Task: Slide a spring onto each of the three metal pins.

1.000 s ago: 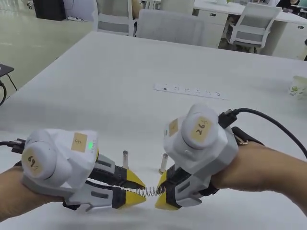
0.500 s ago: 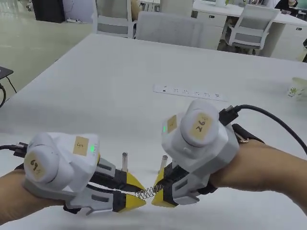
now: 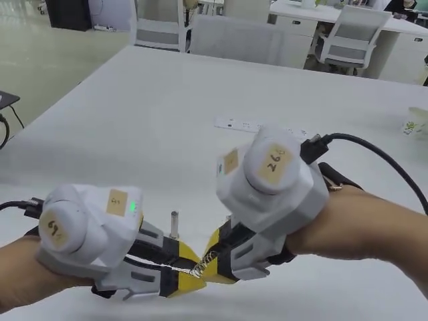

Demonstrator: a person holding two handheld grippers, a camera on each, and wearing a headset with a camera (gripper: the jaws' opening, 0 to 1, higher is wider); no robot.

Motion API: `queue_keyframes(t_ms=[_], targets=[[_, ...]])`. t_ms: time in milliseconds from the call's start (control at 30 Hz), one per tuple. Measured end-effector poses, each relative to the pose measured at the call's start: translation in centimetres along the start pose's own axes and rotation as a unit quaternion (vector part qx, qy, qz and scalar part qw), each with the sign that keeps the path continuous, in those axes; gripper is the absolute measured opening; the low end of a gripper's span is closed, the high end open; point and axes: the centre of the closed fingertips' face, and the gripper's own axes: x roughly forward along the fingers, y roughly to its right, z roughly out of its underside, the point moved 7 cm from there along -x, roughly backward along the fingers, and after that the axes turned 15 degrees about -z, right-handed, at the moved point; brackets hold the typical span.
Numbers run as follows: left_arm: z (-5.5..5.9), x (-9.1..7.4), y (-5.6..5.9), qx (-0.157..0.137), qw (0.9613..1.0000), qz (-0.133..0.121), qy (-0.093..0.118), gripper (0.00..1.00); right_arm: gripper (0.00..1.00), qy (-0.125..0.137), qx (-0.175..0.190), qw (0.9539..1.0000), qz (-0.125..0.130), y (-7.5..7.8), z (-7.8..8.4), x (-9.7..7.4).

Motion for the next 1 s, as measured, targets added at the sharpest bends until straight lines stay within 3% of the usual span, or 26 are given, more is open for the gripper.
queue_keyframes(t_ms=[667,1000], targets=[[0.18,0.08,0.04,-0.005,1.0,0.001,0.0,0.03,0.08,-0.016,-0.005,0.9998,-0.004,0.02,-0.32,0.17],[0.3,0.0,-0.06,-0.013,0.9999,-0.003,-0.001,0.12,0.08,-0.022,-0.005,0.9997,-0.004,0.11,-0.17,0.13]])
